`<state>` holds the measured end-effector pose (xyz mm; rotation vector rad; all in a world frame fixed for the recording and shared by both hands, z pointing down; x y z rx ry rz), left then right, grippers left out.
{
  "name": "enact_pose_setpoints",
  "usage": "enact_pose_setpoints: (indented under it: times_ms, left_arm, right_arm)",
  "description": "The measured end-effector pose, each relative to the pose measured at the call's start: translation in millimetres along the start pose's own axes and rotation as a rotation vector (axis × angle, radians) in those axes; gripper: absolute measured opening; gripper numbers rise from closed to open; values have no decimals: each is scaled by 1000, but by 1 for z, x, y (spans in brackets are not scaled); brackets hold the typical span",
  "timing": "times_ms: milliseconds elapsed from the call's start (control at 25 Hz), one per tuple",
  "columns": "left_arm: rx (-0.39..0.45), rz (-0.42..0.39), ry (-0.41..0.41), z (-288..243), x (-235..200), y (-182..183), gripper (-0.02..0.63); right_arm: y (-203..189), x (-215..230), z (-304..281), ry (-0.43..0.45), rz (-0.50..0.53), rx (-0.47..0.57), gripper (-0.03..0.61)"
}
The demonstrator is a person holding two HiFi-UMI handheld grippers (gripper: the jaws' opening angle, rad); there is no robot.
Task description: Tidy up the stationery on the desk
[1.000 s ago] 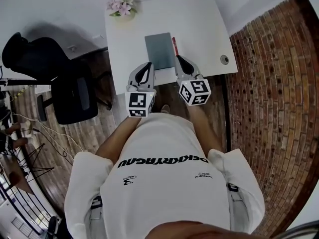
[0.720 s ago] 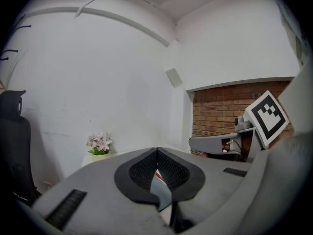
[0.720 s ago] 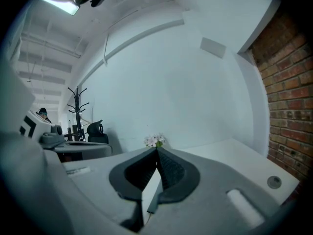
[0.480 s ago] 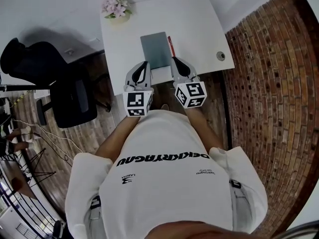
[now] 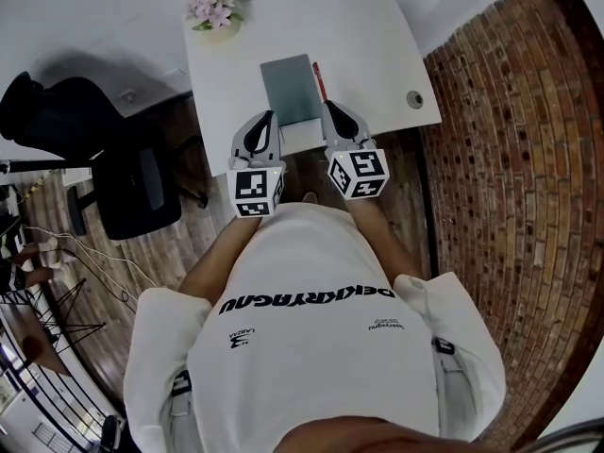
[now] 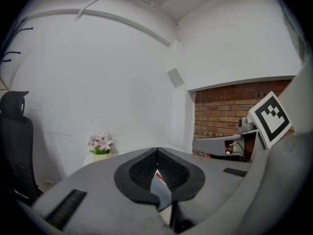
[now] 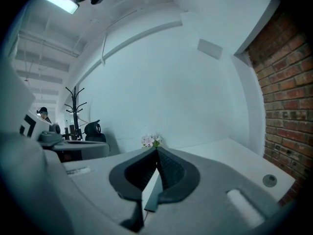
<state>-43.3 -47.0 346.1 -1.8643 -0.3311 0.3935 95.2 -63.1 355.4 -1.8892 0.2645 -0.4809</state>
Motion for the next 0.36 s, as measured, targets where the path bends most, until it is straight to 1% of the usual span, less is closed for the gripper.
enact_pose_setpoints:
  times_ms: [360]
  left_arm:
    - [2,10,10,0,1,-2,-3]
  right_arm:
    - [0,3,2,-3,16,5,-4]
Point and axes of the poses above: the fingertips, and each gripper's own axes: z backward along the fingers, x to its right, y out of its top, the point moved 4 cm from there along z, backward along the fingers, and after that the axes turned 6 degrees about -x, right-handed, at the moved point
